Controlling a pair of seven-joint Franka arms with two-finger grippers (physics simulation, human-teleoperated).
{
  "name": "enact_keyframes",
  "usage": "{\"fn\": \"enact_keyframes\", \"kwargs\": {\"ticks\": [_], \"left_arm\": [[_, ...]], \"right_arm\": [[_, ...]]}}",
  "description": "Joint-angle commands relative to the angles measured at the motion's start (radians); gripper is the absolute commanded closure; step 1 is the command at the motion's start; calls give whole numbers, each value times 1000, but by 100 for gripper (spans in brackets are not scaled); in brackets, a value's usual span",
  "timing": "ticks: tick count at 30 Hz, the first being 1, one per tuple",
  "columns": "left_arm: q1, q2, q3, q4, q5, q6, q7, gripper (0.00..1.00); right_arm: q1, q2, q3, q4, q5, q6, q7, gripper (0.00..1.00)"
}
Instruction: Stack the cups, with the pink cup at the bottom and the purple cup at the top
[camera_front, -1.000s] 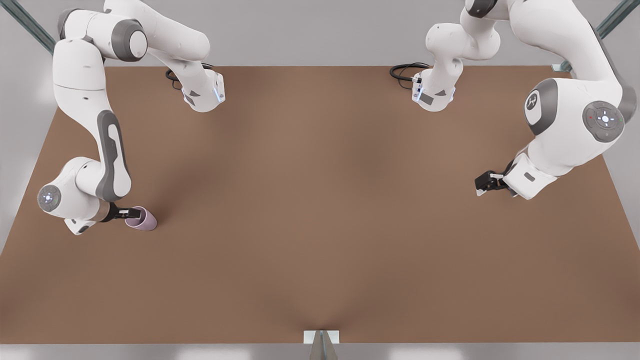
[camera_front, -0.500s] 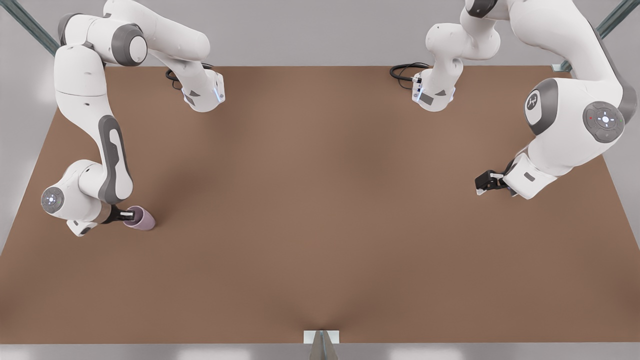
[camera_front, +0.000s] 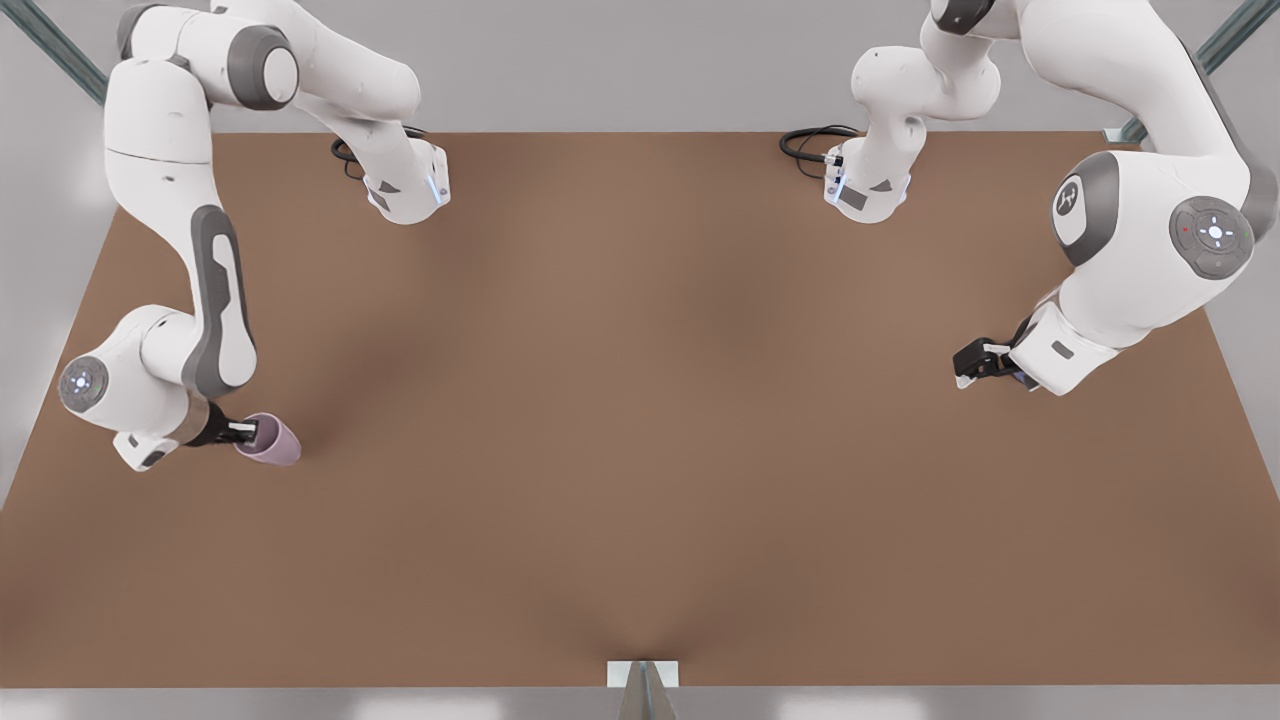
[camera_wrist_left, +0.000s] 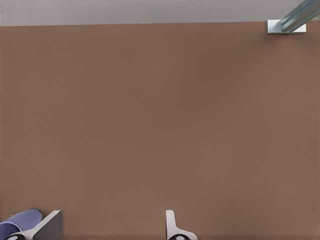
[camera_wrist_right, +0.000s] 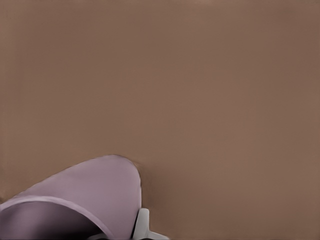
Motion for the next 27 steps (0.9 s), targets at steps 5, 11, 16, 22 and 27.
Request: {"fn": "enact_keyframes", "kwargs": {"ticks": [5,11,16,22,27], "left_arm": [[0,2,0,0,-1,-5,0,0],[2,6,28,-12,2,-30,3,0],[3,28,126,-21,7,-67,9,0],[129,11,129,-186,9,8,351,0],[261,-7,131,-450,16,255,579,0]], "right_arm": [[185,-28,0,46,6,-109,69,79],[332,-9,89,78,52,-101,317,79],[548,-9,84,114,66,-98,516,79],[771,129,92,304,69,-95,840,79],[872,287,100,494,71,-92,975,79]]}}
